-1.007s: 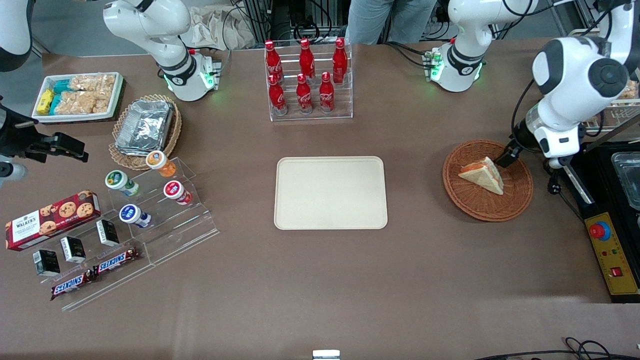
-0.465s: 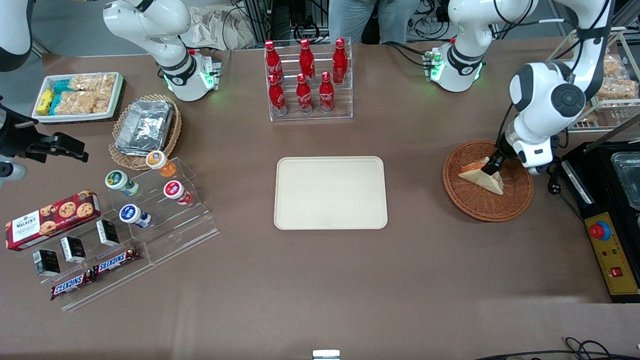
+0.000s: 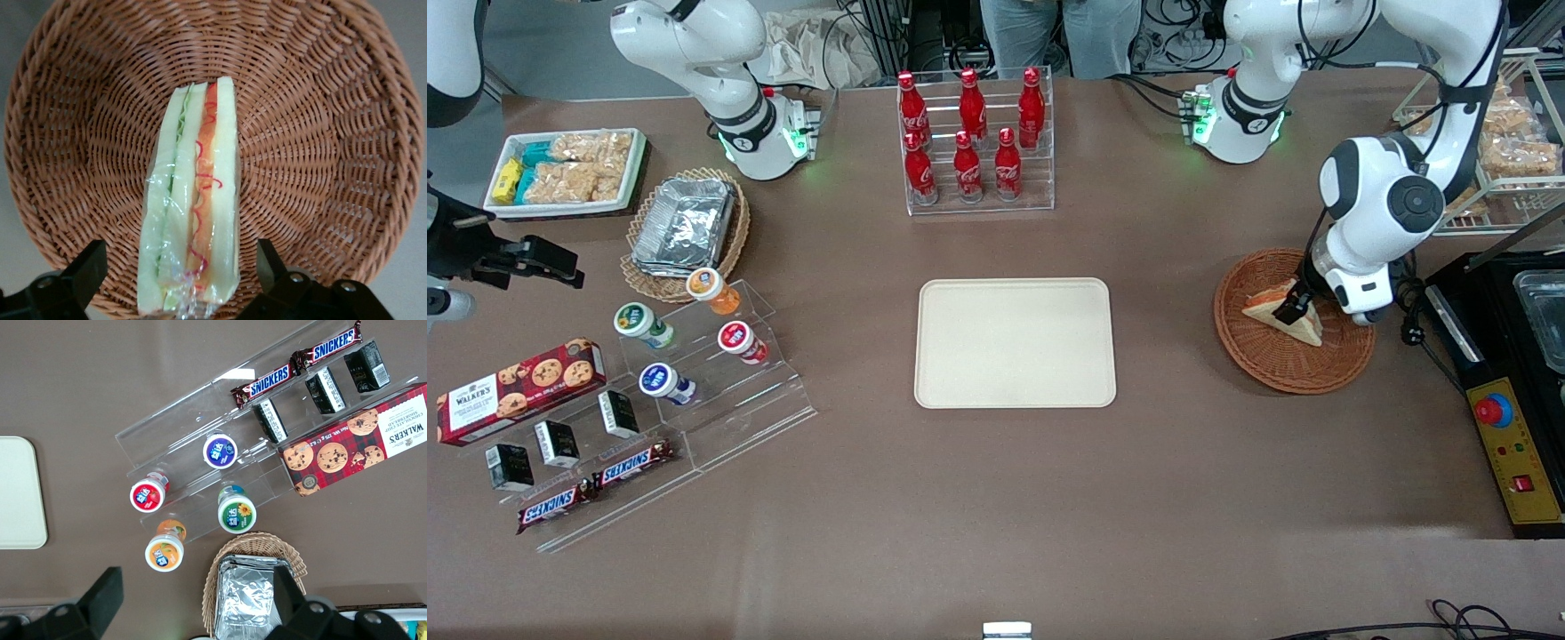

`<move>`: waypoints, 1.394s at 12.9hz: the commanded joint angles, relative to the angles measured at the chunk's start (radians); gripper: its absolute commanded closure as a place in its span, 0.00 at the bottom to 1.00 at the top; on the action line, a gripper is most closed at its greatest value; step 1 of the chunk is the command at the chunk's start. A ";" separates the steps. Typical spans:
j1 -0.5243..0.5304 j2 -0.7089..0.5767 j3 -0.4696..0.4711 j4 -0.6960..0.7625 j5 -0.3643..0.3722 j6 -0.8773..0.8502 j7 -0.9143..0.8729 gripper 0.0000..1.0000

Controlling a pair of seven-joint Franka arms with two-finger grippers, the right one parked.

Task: Place sandwich from basket to tray
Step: 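Lower the left gripper and close it on the sandwich, then lift the held sandwich up out of the basket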

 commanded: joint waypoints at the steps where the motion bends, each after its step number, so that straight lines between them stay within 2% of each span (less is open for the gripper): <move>1: 0.013 0.032 -0.009 0.002 0.027 0.040 -0.036 0.11; 5: 0.013 0.044 -0.009 0.005 0.028 0.040 -0.036 0.93; 6: 0.013 0.041 -0.009 0.009 0.031 0.041 -0.033 1.00; 9: 0.012 -0.041 -0.009 0.019 0.033 0.014 -0.009 1.00; 13: 0.003 -0.157 -0.020 0.147 0.037 -0.255 0.204 1.00; 18: -0.004 -0.049 -0.065 0.607 0.018 -0.757 0.512 1.00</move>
